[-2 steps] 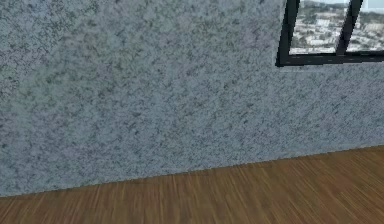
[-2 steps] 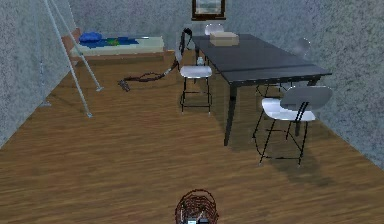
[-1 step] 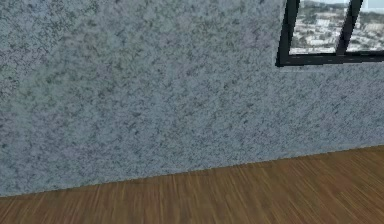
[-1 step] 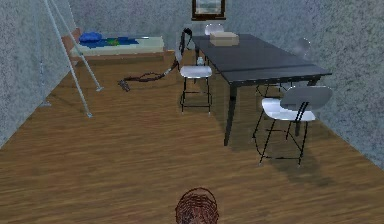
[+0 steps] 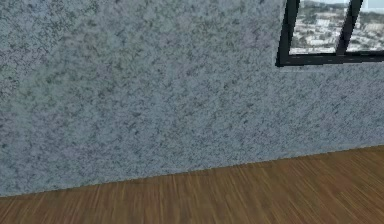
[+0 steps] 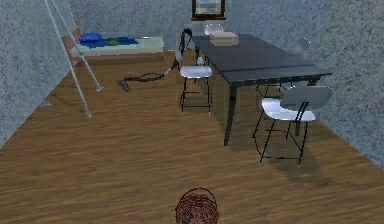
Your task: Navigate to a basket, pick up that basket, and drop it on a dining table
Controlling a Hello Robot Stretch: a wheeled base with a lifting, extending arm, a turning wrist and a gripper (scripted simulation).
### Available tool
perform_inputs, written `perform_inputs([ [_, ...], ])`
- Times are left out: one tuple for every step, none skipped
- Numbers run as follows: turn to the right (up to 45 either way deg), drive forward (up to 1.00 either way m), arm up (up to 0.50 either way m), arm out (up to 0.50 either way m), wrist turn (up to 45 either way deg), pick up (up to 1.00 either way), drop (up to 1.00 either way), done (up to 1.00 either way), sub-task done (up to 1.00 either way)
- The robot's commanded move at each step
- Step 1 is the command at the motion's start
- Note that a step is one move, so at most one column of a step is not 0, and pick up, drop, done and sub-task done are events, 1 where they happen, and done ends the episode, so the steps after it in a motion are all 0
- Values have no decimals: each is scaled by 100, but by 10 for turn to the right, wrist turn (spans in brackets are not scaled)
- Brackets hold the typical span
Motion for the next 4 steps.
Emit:
perform_inputs([
  [0, 0, 10, 0, 0, 0, 0, 0, 0],
  [0, 0, 50, 0, 0, 0, 0, 0, 0],
  [0, 0, 38, 0, 0, 0, 0, 0, 0],
  [0, 0, 0, 0, -450, 0, 0, 0, 0],
])
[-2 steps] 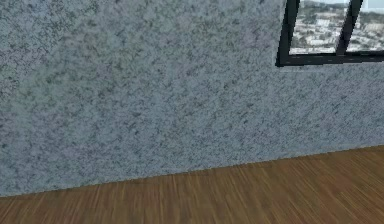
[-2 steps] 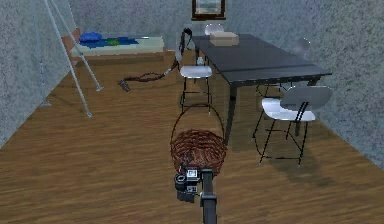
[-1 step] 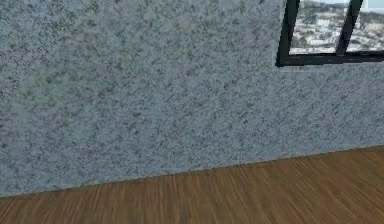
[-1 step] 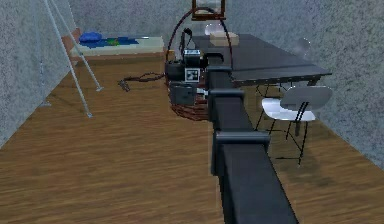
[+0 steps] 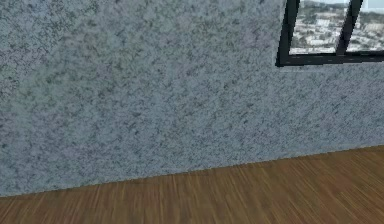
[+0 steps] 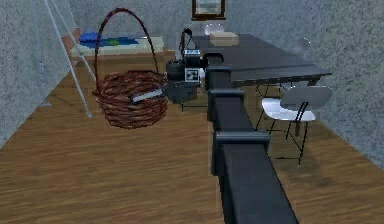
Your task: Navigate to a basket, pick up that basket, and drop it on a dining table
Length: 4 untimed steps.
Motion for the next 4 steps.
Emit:
perform_inputs([
  [0, 0, 0, 0, -450, 0, 0, 0, 0],
  [0, 0, 0, 0, -450, 0, 0, 0, 0],
  [0, 0, 0, 0, -60, 0, 0, 0, 0],
  [0, 0, 0, -32, 0, 0, 0, 0, 0],
])
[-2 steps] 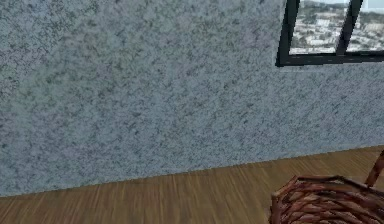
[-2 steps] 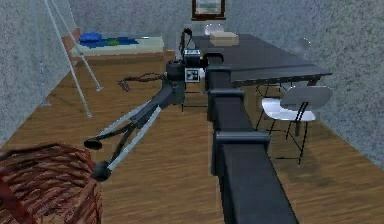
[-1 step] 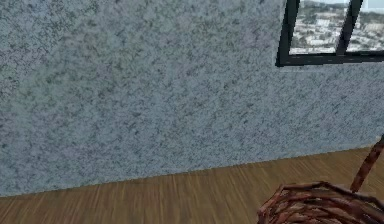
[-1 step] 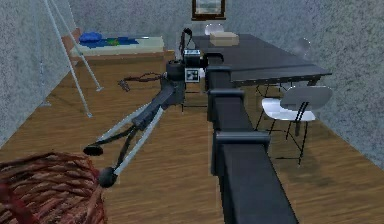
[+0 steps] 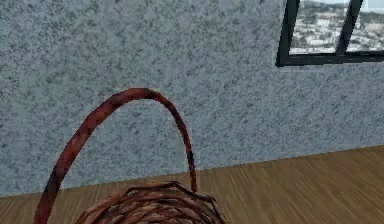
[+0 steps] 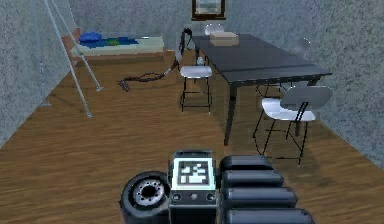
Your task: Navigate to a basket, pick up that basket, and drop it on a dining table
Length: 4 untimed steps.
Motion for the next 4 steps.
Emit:
perform_inputs([
  [-450, 0, 0, 0, 0, 0, 0, 0, 0],
  [-450, 0, 0, 0, 0, 0, 0, 0, 0],
  [-90, 0, 0, 0, 0, 0, 0, 0, 0],
  [0, 100, 0, 0, 0, 0, 0, 0, 0],
])
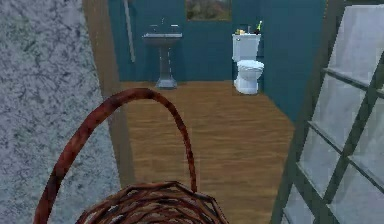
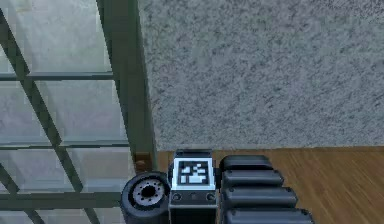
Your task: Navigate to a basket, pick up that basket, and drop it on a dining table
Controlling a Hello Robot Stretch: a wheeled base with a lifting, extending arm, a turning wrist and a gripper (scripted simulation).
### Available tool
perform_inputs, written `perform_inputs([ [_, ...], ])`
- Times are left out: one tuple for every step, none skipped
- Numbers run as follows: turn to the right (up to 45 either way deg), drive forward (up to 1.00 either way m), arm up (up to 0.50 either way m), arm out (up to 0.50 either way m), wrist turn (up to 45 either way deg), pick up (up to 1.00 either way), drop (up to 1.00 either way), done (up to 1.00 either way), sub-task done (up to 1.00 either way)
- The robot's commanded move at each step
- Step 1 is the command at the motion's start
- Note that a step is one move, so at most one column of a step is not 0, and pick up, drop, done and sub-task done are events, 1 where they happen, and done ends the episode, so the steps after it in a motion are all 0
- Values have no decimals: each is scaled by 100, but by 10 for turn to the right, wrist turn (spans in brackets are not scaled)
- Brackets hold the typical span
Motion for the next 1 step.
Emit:
perform_inputs([
  [-30, 0, 0, 0, 0, 0, 0, 0, 0],
])
